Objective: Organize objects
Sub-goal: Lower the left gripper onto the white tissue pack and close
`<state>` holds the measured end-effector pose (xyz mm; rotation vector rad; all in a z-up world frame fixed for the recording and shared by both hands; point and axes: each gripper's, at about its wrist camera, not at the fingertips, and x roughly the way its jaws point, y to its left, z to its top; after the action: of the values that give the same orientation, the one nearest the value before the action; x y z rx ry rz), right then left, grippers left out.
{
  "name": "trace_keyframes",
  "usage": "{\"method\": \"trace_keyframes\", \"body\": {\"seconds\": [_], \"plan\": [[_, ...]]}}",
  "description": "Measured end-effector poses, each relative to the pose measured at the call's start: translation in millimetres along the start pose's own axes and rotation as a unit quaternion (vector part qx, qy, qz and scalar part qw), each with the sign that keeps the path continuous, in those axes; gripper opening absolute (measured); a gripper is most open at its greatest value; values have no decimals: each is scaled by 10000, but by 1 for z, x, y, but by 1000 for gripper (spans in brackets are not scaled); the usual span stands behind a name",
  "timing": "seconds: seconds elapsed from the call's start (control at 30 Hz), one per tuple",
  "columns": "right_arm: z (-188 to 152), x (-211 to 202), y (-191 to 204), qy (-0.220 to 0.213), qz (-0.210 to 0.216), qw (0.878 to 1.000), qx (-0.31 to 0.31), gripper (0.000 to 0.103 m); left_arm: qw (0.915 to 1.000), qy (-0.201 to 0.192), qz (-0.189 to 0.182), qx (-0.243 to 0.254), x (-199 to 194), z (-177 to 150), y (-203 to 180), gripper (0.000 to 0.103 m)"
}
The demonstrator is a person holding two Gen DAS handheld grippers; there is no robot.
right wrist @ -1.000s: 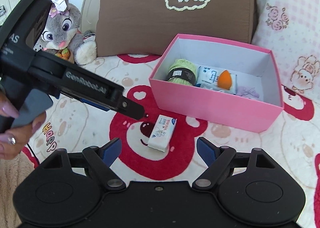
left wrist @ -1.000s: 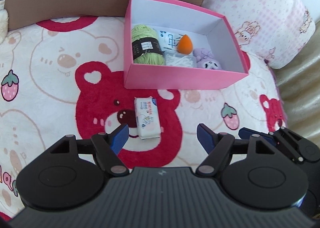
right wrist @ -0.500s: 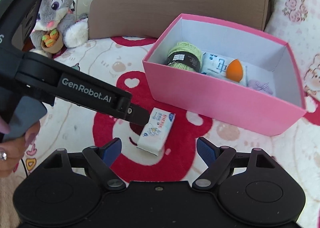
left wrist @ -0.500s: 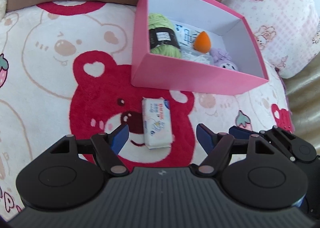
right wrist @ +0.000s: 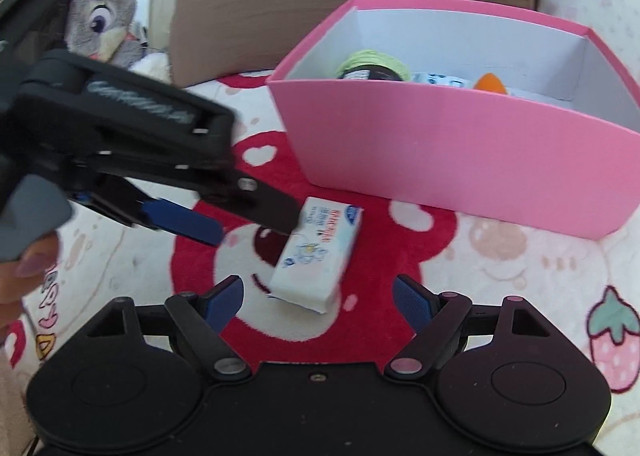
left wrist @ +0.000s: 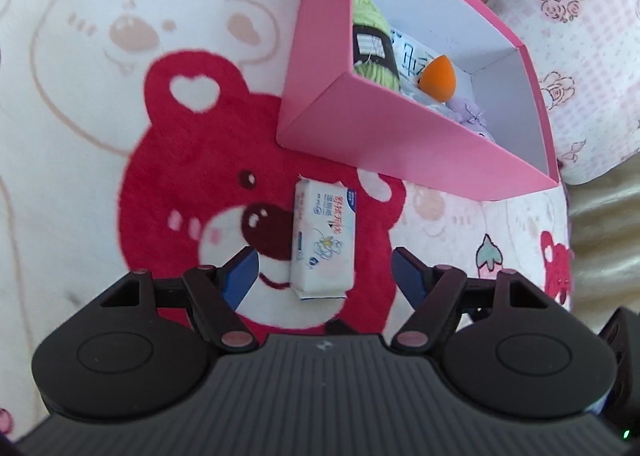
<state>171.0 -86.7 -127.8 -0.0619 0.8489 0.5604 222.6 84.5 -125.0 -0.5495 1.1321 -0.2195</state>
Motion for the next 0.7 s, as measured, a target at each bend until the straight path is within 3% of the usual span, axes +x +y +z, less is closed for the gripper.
{"method": "trace_keyframes", "body": {"seconds": [0.17, 0.4, 0.53, 0.63, 0.7], "plan": [[-4, 5, 7, -83, 114, 9999, -78, 85, 9999, -113, 83, 17, 12, 0, -1, 69], [-7, 26, 3, 89, 33, 9999, -59, 82, 9997, -224, -67, 22, 26, 10, -4, 51], [-4, 28, -1, 41, 59, 10000, 53, 81, 9999, -59, -61, 80, 32, 10, -3, 38], [-5, 30, 0, 79, 69, 9999, -2, 73, 9999, -31, -97, 74, 32, 9, -2, 34], [-6, 32, 1, 142, 65, 9999, -68, 62, 9996, 50, -254, -83, 32, 10, 1, 34]]}}
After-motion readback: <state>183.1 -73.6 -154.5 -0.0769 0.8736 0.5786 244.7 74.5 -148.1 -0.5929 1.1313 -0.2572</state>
